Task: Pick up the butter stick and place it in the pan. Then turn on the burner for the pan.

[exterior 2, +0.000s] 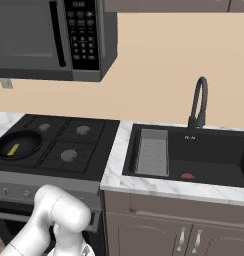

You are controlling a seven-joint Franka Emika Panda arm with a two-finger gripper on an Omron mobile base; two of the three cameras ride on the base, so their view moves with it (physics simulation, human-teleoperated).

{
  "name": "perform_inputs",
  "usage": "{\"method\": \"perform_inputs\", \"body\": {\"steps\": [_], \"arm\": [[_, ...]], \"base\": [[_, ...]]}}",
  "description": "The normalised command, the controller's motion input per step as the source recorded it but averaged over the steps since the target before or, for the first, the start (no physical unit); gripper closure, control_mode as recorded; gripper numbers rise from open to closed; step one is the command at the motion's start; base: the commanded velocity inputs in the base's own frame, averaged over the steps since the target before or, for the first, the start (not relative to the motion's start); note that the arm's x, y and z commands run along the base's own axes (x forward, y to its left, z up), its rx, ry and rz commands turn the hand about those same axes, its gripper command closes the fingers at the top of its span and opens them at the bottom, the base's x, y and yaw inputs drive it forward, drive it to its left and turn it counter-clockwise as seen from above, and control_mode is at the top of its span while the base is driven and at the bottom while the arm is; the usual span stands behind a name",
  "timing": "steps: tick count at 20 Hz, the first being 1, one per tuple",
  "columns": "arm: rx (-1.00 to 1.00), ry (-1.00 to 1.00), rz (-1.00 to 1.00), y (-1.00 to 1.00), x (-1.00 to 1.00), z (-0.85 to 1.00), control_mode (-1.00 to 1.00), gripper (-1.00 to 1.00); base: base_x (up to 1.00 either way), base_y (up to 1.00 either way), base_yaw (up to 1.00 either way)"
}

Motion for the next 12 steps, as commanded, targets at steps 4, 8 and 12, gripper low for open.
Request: {"method": "perform_inputs", "body": {"steps": [4, 8, 12], "arm": [[0.00, -0.10, 0.00, 0.01, 0.00, 0.00, -1.00, -1.00], [0.00, -0.09, 0.00, 0.00, 0.00, 0.00, -1.00, -1.00], [0.00, -0.04, 0.00, 0.00, 0.03, 0.00, -1.00, -1.00]], "base": [[0.00, 0.00, 0.00], [0.00, 0.00, 0.00], [0.00, 0.00, 0.00]]}}
